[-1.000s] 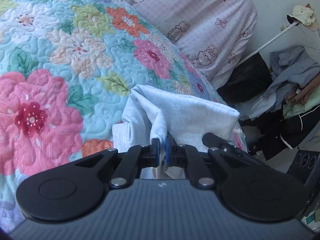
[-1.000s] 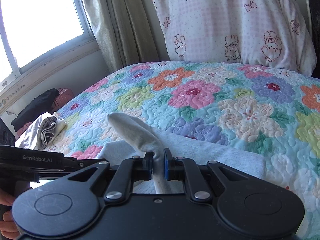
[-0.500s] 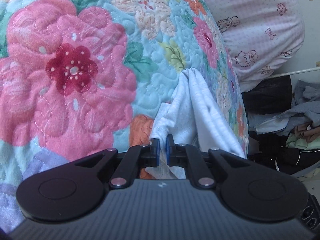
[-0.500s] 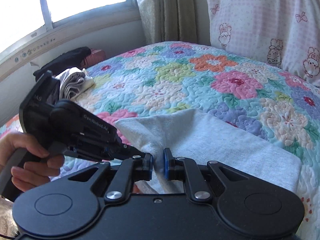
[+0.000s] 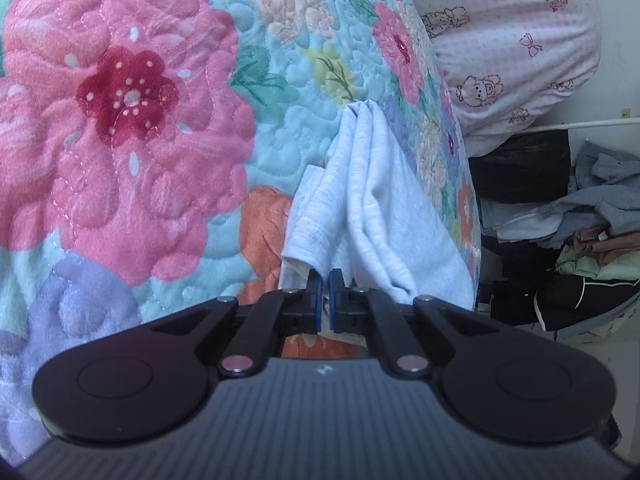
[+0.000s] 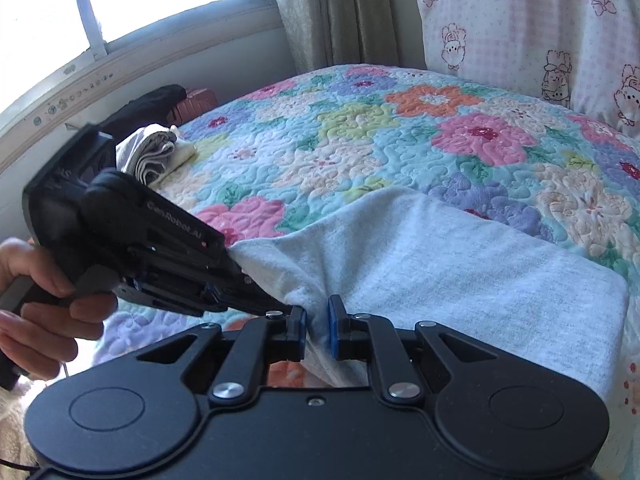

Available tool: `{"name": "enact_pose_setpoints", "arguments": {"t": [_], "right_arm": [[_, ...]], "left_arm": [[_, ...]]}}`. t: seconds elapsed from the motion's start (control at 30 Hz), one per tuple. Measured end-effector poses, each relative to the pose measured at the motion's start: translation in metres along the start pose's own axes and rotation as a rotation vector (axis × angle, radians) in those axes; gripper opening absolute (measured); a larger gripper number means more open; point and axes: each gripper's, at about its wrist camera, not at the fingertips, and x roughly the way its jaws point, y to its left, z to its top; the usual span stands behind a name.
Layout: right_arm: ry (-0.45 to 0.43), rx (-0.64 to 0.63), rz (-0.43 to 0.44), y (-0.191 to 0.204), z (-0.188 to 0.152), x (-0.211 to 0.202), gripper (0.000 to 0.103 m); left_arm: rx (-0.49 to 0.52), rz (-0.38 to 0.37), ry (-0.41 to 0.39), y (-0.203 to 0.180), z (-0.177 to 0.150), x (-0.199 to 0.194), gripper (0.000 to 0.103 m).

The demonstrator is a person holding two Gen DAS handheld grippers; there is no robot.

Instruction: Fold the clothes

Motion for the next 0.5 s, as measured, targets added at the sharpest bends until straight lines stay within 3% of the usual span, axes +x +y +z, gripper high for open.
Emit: {"name": "enact_pose_setpoints", "arguments": {"t": [0.07,0.13,0.2,0.37,0.5], "right_arm": [[0.005,0.024,0.019,-0.004,-0.006,0.007,0.014],[-0.001,0.074,0.043,-0.011,-0.01,0.009,0.014],[-0.009,0.112,0.059,-0.016,-0.012,0.009,0.014],[0.006,0.059,0.033,-0.007,-0.012,0.009,0.015],[0.009,0.029,0.028,0.0,-0.014,0.005,0.021]], "left_arm": [[0.146,0.065,0.048,-0.018,-0.006,0.002,0.003],[0.226,0.086,0.05,-0.032,-0.014,-0.001,0.002],[0.254,0.033,0.061,-0.04,-0.015,-0.006,0.001],[0.32,-0.022,-0.025,-0.05,-0.004,-0.031,0.004],[0.335,0.05,-0.059,-0.042,0.002,-0.018,0.005]]}}
